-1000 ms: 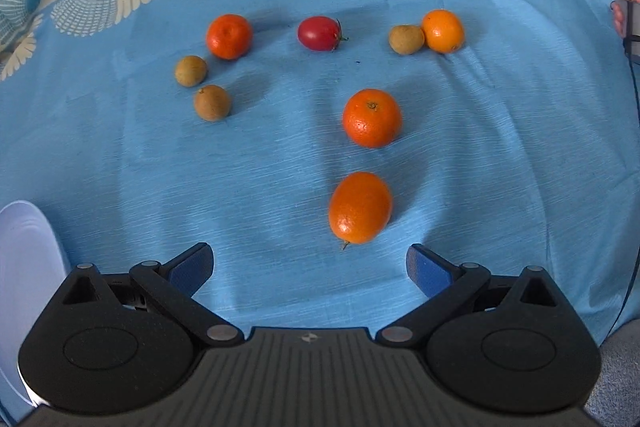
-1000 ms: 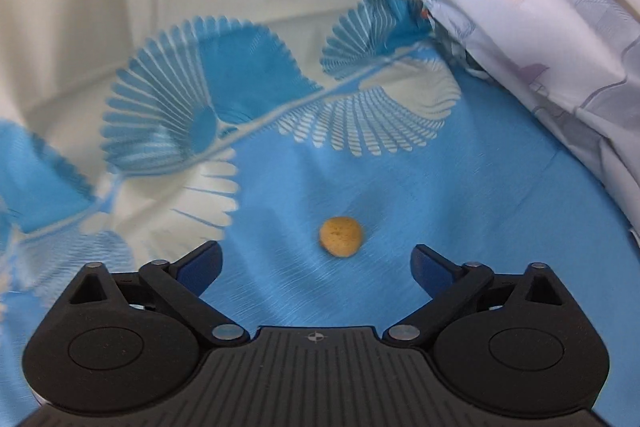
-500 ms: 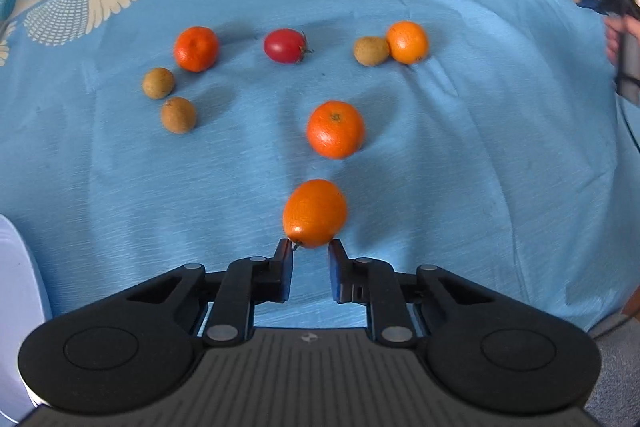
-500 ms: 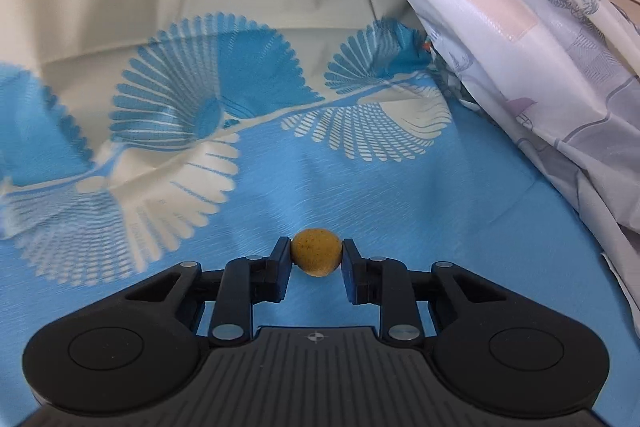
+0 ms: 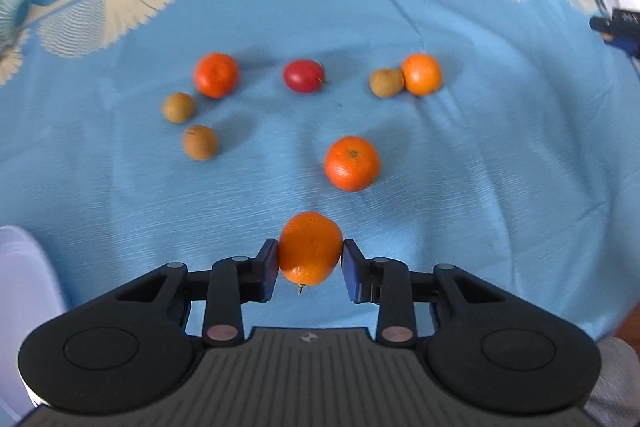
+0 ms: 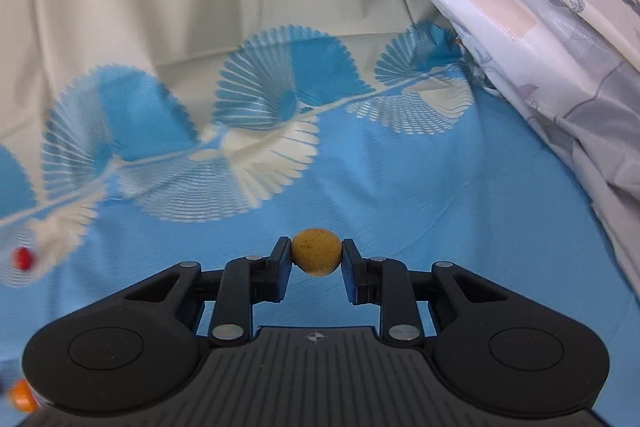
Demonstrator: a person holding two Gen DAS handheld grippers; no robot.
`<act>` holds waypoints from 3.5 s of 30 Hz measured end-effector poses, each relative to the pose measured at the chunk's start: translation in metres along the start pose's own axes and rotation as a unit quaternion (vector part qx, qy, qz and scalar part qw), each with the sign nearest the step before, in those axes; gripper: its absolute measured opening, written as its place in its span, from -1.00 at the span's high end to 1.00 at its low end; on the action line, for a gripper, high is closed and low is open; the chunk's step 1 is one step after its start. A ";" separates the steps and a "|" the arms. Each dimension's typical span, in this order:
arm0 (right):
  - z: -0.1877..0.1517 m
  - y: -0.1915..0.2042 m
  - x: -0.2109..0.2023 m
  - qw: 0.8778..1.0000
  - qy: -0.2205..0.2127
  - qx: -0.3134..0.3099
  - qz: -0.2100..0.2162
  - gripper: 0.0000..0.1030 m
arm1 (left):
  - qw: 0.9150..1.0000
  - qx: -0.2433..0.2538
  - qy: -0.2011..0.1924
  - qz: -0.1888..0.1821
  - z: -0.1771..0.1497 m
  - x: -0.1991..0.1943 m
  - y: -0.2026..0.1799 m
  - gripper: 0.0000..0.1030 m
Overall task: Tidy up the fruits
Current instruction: 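Carry both fruits over the blue plate and open both tools to drop them, then lift both tools away from the plate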
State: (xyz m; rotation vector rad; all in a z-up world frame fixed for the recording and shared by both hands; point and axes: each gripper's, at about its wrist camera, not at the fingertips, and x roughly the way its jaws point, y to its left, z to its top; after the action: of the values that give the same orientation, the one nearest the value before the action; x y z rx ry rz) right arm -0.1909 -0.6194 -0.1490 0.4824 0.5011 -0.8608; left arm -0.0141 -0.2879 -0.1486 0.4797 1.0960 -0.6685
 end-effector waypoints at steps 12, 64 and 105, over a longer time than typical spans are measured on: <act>-0.119 0.171 -0.258 0.975 0.060 -0.024 0.212 0.46 | 0.994 -0.063 -0.052 0.071 -0.105 -0.174 0.097 0.27; -0.235 0.408 -0.317 0.920 0.124 -0.263 0.262 0.46 | 0.975 -0.185 -0.063 0.104 -0.174 -0.177 0.276 0.27; -0.243 0.419 -0.306 0.918 0.150 -0.278 0.240 -0.98 | 0.972 -0.191 -0.053 0.129 -0.196 -0.169 0.281 -0.99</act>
State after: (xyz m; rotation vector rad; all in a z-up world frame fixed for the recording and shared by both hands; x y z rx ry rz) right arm -0.0760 -0.0630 -0.0758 0.1896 0.8360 -0.1454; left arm 0.0065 0.0831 -0.0609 0.2442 1.0096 -0.2405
